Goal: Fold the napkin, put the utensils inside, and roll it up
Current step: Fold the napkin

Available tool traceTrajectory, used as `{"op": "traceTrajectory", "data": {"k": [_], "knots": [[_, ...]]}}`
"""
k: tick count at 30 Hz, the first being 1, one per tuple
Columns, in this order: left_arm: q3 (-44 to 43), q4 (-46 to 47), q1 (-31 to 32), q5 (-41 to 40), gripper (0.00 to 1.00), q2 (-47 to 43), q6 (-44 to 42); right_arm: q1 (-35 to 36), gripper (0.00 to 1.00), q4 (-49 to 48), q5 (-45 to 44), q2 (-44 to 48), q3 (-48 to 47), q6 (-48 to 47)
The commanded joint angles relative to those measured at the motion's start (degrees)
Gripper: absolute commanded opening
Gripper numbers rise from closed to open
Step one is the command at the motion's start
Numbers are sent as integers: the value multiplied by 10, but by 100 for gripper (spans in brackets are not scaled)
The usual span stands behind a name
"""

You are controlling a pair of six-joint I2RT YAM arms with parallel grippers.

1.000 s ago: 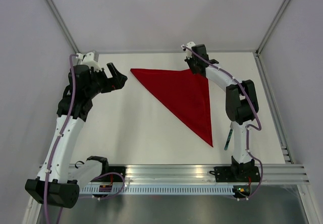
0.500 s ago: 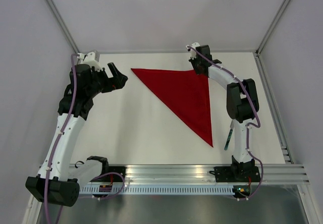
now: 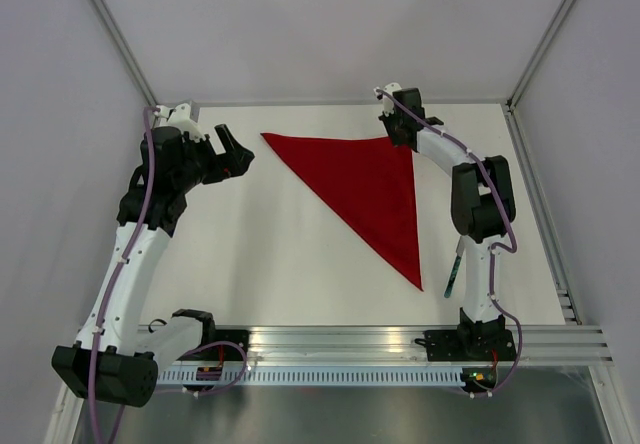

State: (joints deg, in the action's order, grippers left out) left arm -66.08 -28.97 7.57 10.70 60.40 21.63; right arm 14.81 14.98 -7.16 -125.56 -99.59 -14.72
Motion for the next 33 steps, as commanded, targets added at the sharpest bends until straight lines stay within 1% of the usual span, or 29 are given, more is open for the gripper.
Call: {"op": "traceTrajectory", "data": {"k": [1, 21, 29, 32, 33], "knots": [[3, 24, -3, 13, 100, 1, 21, -8, 0, -15, 2, 0, -20, 9], [10, 29, -2, 13, 100, 8, 23, -20, 0, -19, -2, -18, -22, 4], [17, 35, -2, 19, 100, 9, 24, -23, 1, -20, -18, -29, -20, 7], [23, 40, -3, 19, 100, 9, 25, -28, 18, -14, -26, -34, -27, 15], [27, 41, -2, 20, 100, 9, 25, -29, 30, -10, -29, -36, -31, 15]]}}
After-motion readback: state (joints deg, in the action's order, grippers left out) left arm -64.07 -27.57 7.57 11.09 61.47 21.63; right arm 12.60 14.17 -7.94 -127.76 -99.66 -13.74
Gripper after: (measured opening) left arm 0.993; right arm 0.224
